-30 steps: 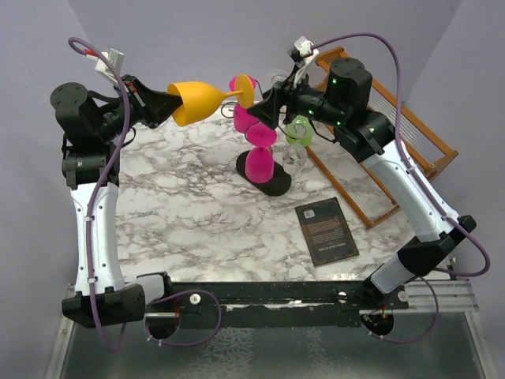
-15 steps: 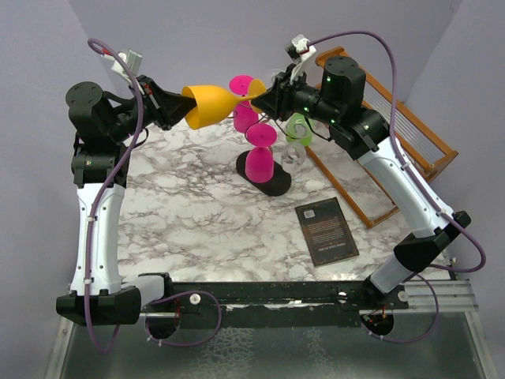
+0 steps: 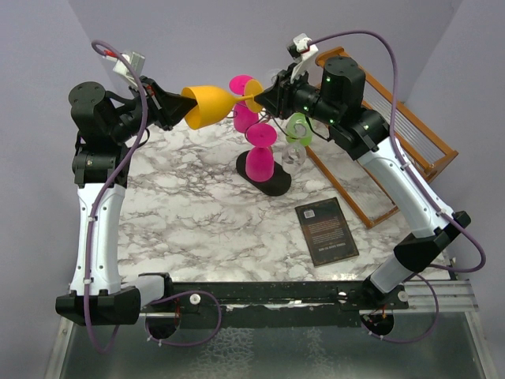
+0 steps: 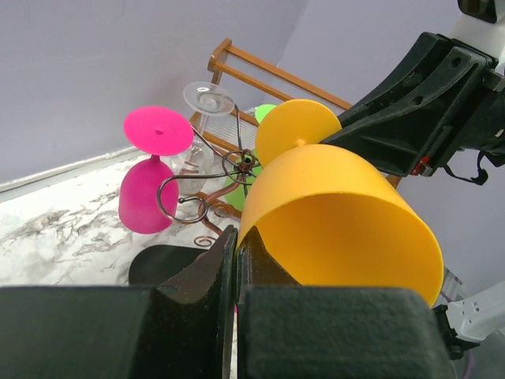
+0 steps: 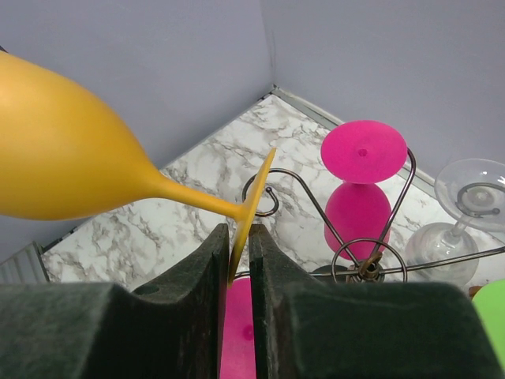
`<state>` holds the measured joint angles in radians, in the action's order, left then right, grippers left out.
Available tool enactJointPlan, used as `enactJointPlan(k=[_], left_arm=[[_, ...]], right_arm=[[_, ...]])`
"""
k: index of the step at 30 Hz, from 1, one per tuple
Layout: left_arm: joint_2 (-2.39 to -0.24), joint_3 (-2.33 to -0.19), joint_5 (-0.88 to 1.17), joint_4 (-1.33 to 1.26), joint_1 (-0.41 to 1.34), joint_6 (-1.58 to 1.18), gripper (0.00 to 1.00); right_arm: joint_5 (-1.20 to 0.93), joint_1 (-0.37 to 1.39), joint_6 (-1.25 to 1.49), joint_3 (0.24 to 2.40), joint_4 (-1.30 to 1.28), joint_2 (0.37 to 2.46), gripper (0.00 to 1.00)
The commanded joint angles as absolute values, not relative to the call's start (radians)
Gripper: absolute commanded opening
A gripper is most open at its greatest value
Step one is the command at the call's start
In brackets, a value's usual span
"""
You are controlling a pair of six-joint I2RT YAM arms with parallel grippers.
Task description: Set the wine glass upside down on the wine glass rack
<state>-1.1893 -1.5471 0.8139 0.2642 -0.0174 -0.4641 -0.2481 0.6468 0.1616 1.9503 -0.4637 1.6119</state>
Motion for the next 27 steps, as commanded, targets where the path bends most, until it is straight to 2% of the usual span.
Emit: enactJointPlan(k=[1,5,7,13,19,27], left_arm=[[-1.166,-1.550,0.801,0.254,-0.010,-0.446,0.00],[-1.162,-1.544,0.808,0.252,-0.009,-0.443,0.00],[-1.159,-1.541,0.811,0.253,-0.009,-0.440,0.01],[-1.144,-1.554,0.766,0.324,-0.009,-0.354,0.32],[-1.135,-1.633,0.511,0.486,-0.009,-0.146,0.71],[-1.149,-1.694,0.234,0.510,-0.009,-0.015,0.93]], right_arm=[[-0.231,0.644,0.162,1.986,-0.471,1.623,0.15],[-0.222,0.644,0.156,1.991,-0.472,1.630,0.03],[-0.198,0.644,0.138,1.999,-0.474,1.631,0.01],[-0.101,0.643,0.017,2.032,-0.479,1.616,0.01],[-0.059,0.648,-0.247,2.001,-0.463,1.572,0.01],[-0.014,0.776,-0.526,1.921,-0.457,1.520,0.01]])
